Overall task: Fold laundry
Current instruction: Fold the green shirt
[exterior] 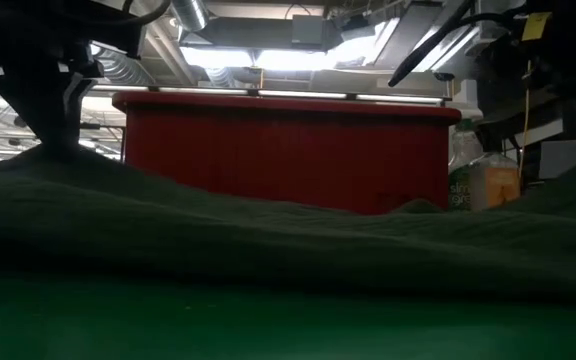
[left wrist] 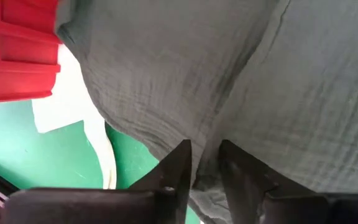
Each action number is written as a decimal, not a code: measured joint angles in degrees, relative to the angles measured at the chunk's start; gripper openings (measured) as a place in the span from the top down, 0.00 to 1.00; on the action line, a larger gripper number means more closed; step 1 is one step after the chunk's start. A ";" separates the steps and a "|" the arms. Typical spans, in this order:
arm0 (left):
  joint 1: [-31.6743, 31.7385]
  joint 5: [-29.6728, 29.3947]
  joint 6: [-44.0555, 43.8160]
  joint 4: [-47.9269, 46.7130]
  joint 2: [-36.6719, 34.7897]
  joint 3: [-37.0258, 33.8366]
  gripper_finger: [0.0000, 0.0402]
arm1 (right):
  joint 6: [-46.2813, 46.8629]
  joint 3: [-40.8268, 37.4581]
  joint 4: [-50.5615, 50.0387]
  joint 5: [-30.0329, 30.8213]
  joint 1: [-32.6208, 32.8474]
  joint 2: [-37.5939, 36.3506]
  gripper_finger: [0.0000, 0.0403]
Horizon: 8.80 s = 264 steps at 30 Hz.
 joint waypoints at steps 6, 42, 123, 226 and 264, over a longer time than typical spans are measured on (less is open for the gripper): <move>0.00 -0.34 0.00 -0.01 0.02 0.00 0.73 | -0.01 0.00 -0.12 0.01 0.00 0.00 0.77; -7.07 6.92 6.10 30.02 3.52 1.11 0.72 | 21.63 -3.88 42.98 5.26 28.26 0.02 0.63; 19.96 -0.35 35.47 25.65 4.07 1.11 0.72 | -30.24 -6.71 38.63 10.09 -20.70 8.68 0.91; 18.75 -7.82 47.27 28.59 8.53 1.13 0.99 | -16.99 -6.64 34.25 -12.73 -17.26 -11.41 1.00; -1.05 2.54 35.32 23.70 5.44 1.05 0.98 | -8.14 -6.69 38.96 4.32 -1.95 -10.23 0.94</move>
